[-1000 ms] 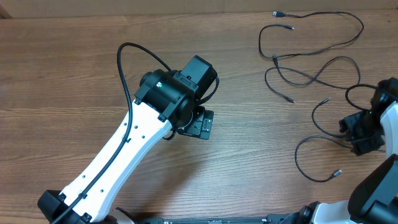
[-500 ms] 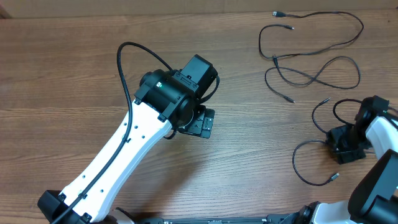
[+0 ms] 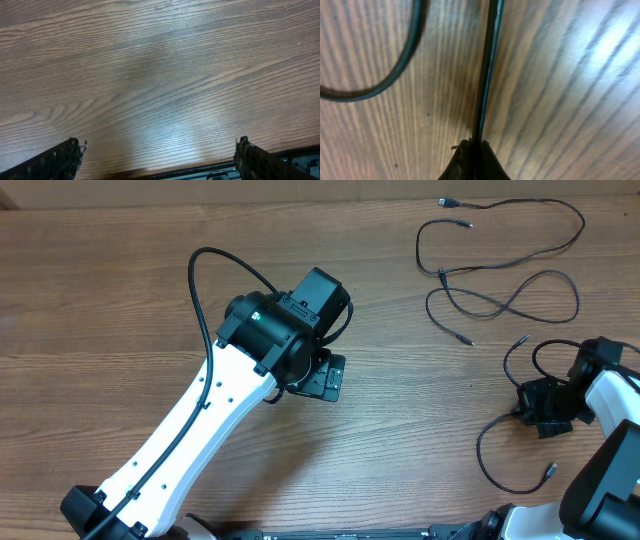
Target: Untangle cables
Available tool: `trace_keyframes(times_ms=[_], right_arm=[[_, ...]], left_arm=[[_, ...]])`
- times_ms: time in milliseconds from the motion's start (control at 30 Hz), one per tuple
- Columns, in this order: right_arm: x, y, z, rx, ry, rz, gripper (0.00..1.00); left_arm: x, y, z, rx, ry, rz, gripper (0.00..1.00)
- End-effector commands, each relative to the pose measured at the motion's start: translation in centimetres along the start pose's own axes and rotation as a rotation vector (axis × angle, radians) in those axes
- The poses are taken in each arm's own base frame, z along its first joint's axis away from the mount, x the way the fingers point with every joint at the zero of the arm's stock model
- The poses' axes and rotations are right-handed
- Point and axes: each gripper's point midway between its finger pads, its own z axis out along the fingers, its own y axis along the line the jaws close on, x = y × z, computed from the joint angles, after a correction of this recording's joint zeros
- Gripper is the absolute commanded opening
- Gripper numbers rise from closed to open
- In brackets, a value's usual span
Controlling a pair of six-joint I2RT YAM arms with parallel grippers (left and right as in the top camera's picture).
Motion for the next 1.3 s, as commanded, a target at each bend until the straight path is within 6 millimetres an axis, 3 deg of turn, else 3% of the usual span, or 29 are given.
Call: trace_keyframes(times_ms=[0,267,400,567,733,867,1167,1200,1267], right_arm=[[0.6,0.8,0.1,-0.046,0.037,-0.001,0.04],[2.3,4.0,-0.5,-0.218,0.154,-0.016,0.04],[3.3,4.9,-0.9,-0.260,0.233,0.131,0.04],[2.9,5.4,-1.0,-0.272,0.234,0.218,0.04],[1.9,6.5,-1.2,-0.330,0.180,0.098,0.04],[1.4,7.1,-1.5,-0.362,0.132,-0.058,0.19],[-0.6,8.3,-5.9,-0.298,0.029,-0.246,0.33],[-0.7,8.4,-6.4,-0.294,0.021,-0.267,0.39],[-1.0,8.5,-7.3,-0.276,-0.003,-0.311,0.81]], left_arm=[[-0.5,0.0,-0.6,-0.006,-0.031,-0.010,1.00],[-0.5,0.0,-0.6,-0.003,-0.034,-0.011,1.00],[-0.5,0.0,-0.6,-0.004,-0.034,-0.011,1.00],[-0.5,0.0,-0.6,-0.004,-0.033,-0.011,1.00],[-0.5,0.0,-0.6,-0.004,-0.034,-0.011,1.00],[-0.5,0.0,-0.6,-0.004,-0.034,-0.011,0.99],[-0.6,0.0,-0.6,-0.004,-0.035,-0.011,0.99],[-0.6,-0.1,-0.6,-0.003,-0.036,-0.011,1.00],[-0.8,-0.1,-0.7,0.000,-0.043,-0.011,1.00]])
